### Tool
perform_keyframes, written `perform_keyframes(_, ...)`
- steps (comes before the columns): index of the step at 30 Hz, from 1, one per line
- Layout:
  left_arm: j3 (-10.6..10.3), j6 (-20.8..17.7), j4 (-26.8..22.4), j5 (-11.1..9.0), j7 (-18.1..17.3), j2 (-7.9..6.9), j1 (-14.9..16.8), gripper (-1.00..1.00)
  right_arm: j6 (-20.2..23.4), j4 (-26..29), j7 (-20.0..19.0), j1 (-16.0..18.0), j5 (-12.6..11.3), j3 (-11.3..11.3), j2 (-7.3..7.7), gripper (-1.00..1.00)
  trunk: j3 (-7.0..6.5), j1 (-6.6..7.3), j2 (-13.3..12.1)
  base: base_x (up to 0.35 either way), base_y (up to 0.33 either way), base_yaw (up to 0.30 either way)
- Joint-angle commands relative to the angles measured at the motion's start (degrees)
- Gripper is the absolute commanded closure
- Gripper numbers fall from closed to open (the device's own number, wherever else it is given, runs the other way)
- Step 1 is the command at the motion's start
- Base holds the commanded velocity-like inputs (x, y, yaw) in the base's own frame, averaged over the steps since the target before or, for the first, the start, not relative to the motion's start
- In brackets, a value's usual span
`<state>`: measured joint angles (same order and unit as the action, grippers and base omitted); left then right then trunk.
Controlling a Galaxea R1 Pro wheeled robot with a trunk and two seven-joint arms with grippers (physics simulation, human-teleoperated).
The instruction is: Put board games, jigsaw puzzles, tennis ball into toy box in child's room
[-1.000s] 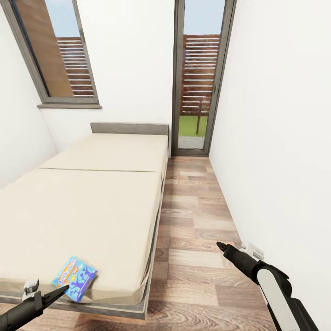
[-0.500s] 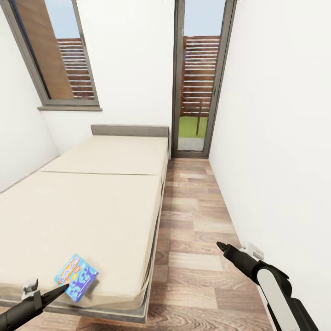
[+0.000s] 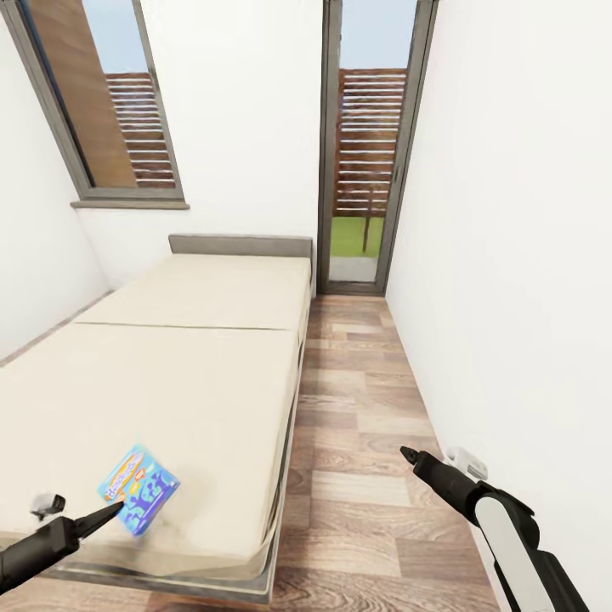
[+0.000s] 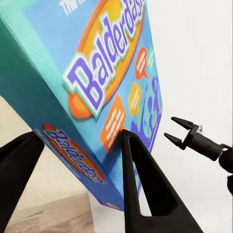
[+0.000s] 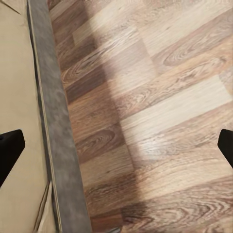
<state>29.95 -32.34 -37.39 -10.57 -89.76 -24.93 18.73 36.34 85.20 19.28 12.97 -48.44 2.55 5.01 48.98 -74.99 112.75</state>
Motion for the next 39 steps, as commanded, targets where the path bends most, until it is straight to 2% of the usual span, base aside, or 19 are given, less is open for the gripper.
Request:
perform_keyframes(1,-0.04,-2.92,-1.96,0.19,-0.24,0.02,-0.01,1.00,0.14,0.13,0.55,0.03,-0.60,0.00,0.01,-1.00,-0.13,0.23,-0.39,0.000,0.000,0.000)
perform_keyframes(6,0.04,-8.90,-9.41,0.06,-0.24,-0.08,-0.01,1.00,0.17,0.21,0.55,0.03,-0.60,0.00,0.02,-1.00,-0.66,0.89,-1.60,0.000,0.000,0.000)
perform_keyframes(10,0.16,-13.43,-13.44,-0.11,-0.24,-0.17,-0.01,1.00,0.50,0.29,0.31,0.03,-0.69,0.00,0.02,-1.00,-0.66,0.89,-1.60,0.000,0.000,0.000)
perform_keyframes(12,0.18,-15.63,-15.05,-0.11,-0.24,-0.37,0.02,1.00,0.66,0.34,0.27,0.03,-0.69,0.00,-0.19,-1.00,-1.02,1.33,-2.40,0.000,0.000,0.000)
perform_keyframes(14,0.19,-17.36,-15.78,-0.13,-0.24,-1.19,0.05,1.00,0.75,0.46,0.25,0.03,-0.70,0.00,-0.35,-1.00,-1.38,1.77,-3.20,0.000,0.000,0.000)
perform_keyframes(17,0.24,-20.47,-16.41,-0.23,-0.24,-3.40,0.12,1.00,0.80,0.61,0.24,0.03,-0.69,-0.01,-0.53,-1.00,-1.92,2.43,-4.40,0.000,0.000,0.000)
perform_keyframes(21,0.33,-23.75,-17.14,-0.44,-0.24,-4.57,1.23,1.00,0.52,0.60,0.22,0.03,-0.74,-0.34,-0.71,-1.00,-2.64,3.31,-6.01,0.000,0.000,0.000)
perform_keyframes(28,0.06,-25.16,-17.51,-0.50,-0.24,-5.22,2.23,1.00,0.06,0.41,0.52,0.03,-0.41,-0.86,-0.87,-1.00,-3.90,4.84,-8.82,0.000,0.000,0.000)
perform_keyframes(32,0.07,-25.26,-17.54,-0.50,-0.24,-6.23,2.27,1.00,0.07,0.35,0.41,0.03,-0.61,-0.88,-0.88,-1.00,-4.61,5.72,-10.42,0.000,0.000,0.000)
perform_keyframes(39,-0.02,-25.31,-18.54,-0.55,-0.24,-6.55,2.28,1.00,0.19,0.65,0.28,0.03,-0.77,-0.88,-0.88,-1.00,-5.87,7.26,-13.23,-0.049,0.000,0.000)
